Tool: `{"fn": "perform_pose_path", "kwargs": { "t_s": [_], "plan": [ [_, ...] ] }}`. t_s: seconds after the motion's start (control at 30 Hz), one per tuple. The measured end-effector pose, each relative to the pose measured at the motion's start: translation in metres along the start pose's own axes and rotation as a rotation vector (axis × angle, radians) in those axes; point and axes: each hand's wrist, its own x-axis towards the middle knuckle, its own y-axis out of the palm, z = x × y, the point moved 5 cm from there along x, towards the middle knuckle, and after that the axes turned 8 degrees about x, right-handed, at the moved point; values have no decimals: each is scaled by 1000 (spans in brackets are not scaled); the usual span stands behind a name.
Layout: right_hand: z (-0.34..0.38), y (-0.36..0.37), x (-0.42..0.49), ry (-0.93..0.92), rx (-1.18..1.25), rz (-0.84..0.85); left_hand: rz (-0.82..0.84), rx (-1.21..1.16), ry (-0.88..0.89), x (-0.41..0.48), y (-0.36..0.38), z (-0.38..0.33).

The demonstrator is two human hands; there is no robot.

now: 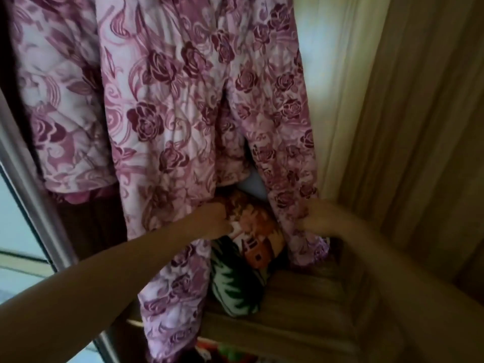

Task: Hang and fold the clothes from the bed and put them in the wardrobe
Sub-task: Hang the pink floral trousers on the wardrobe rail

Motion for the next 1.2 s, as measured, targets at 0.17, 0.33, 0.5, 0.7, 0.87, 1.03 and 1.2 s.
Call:
{"fn": "perform_pose_path", "kwargs": {
  "t_s": [0.17, 0.33, 0.5, 0.7, 0.87, 1.03, 1.2],
  "plan": [
    [-10, 50, -6, -48, 62, 70, -23, 71, -158, -25, 57, 3],
    [5, 86, -20, -272, -14, 147, -120, 100, -388, -77, 91, 7],
    [56, 129, -41, -442, -121, 225, -111, 35, -612, -162, 117, 30],
    [147, 203, -83, -669, -118, 410, -90, -34, -894, -284, 143, 57],
    [243, 271, -135, -907, -212, 501, -118, -69, -1142, -376, 168, 86],
    [330, 335, -197, -1125, -340, 613, -203, -119, -1390, -471, 200, 101],
    [389, 385, -279, -1390, -380, 661, -286, -205, -1703, -576, 236, 96]
  ]
}}
